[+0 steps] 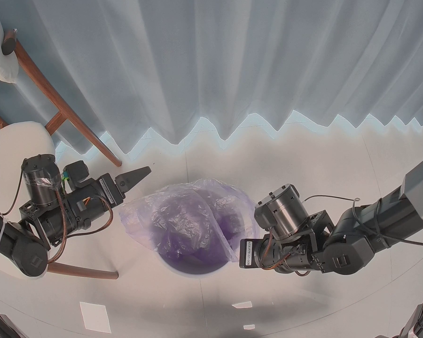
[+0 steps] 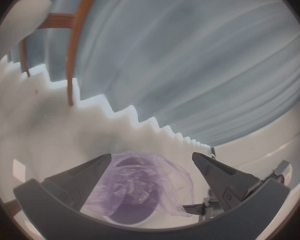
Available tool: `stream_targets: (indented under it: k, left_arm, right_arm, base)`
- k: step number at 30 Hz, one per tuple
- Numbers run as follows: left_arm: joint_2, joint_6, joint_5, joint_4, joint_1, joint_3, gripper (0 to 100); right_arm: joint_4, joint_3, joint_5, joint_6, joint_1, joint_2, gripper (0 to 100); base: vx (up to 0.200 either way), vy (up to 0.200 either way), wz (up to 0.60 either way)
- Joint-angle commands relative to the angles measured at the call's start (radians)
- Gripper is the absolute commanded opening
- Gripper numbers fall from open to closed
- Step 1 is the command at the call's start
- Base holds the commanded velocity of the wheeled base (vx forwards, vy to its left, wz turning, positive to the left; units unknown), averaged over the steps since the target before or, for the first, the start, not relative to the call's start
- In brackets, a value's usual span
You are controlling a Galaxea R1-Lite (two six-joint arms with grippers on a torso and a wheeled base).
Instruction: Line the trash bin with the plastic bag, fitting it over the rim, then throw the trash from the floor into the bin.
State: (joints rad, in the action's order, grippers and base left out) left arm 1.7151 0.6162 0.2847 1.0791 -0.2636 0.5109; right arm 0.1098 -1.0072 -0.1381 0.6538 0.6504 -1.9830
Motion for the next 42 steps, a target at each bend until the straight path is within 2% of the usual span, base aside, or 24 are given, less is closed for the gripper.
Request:
stream_targets:
  k: [1, 4, 5, 7, 8, 9, 13, 15, 17, 19, 23, 27, 33, 39, 42]
  left_arm:
    - [0.061, -0.056, 0.099, 0.07, -0.036, 0.017, 100]
    - [0.139, -0.138, 0.157, 0.136, -0.032, 0.026, 100]
    - [0.205, -0.208, 0.199, 0.188, -0.028, 0.038, 100]
    - [0.288, -0.28, 0.229, 0.252, -0.028, 0.063, 100]
    - [0.288, -0.28, 0.229, 0.252, -0.028, 0.063, 100]
    - [0.363, -0.319, 0.238, 0.323, -0.029, 0.087, 100]
    - [0.457, -0.316, 0.272, 0.429, -0.028, 0.143, 100]
    - [0.459, -0.316, 0.301, 0.413, -0.029, 0.152, 100]
    - [0.455, -0.32, 0.298, 0.383, -0.036, 0.163, 100]
    - [0.442, -0.346, 0.297, 0.303, -0.04, 0.186, 100]
    - [0.406, -0.443, 0.297, 0.174, -0.037, 0.222, 100]
    - [0.405, -0.5, 0.297, 0.093, -0.039, 0.291, 100]
    - [0.422, -0.569, 0.304, 0.024, -0.04, 0.41, 100]
    - [0.414, -0.619, 0.323, -0.03, -0.052, 0.402, 100]
    - [0.419, -0.685, 0.373, -0.056, -0.04, 0.39, 100]
  right_arm:
    - [0.014, 0.036, 0.0, -0.008, 0.026, 0.015, 0]
    - [0.016, 0.038, 0.0, -0.008, 0.026, 0.019, 0]
    - [0.014, 0.039, 0.0, -0.008, 0.026, 0.024, 0]
    - [0.014, 0.039, 0.0, -0.008, 0.026, 0.024, 0]
    - [0.014, 0.039, 0.0, -0.008, 0.026, 0.024, 0]
    - [0.014, 0.041, 0.0, -0.006, 0.026, 0.026, 0]
    - [0.014, 0.039, 0.0, -0.006, 0.028, 0.026, 0]
    - [0.014, 0.038, 0.0, -0.006, 0.028, 0.027, 0]
    - [0.016, 0.038, 0.0, -0.006, 0.028, 0.027, 0]
    - [0.014, 0.039, 0.0, -0.006, 0.028, 0.026, 0]
    - [0.016, 0.047, 0.0, -0.003, 0.029, 0.026, 0]
    - [0.016, 0.048, 0.0, -0.005, 0.029, 0.026, 0]
    - [0.016, 0.056, 0.0, -0.002, 0.031, 0.035, 0]
    - [0.016, 0.07, 0.0, 0.0, 0.031, 0.042, 0]
    - [0.018, 0.093, 0.0, -0.002, 0.031, 0.052, 0]
  base:
    - [0.0, 0.0, 0.0]
    - [0.0, 0.0, 0.0]
    - [0.0, 0.0, 0.0]
    - [0.0, 0.0, 0.0]
    - [0.0, 0.0, 0.0]
    - [0.0, 0.0, 0.0]
    - [0.0, 0.0, 0.0]
    - [0.0, 0.0, 0.0]
    - [0.0, 0.0, 0.0]
    - [0.0, 0.0, 0.0]
    - [0.0, 0.0, 0.0]
    - [0.0, 0.0, 0.0]
    - [0.0, 0.0, 0.0]
    - [0.0, 0.0, 0.0]
    - [0.0, 0.0, 0.0]
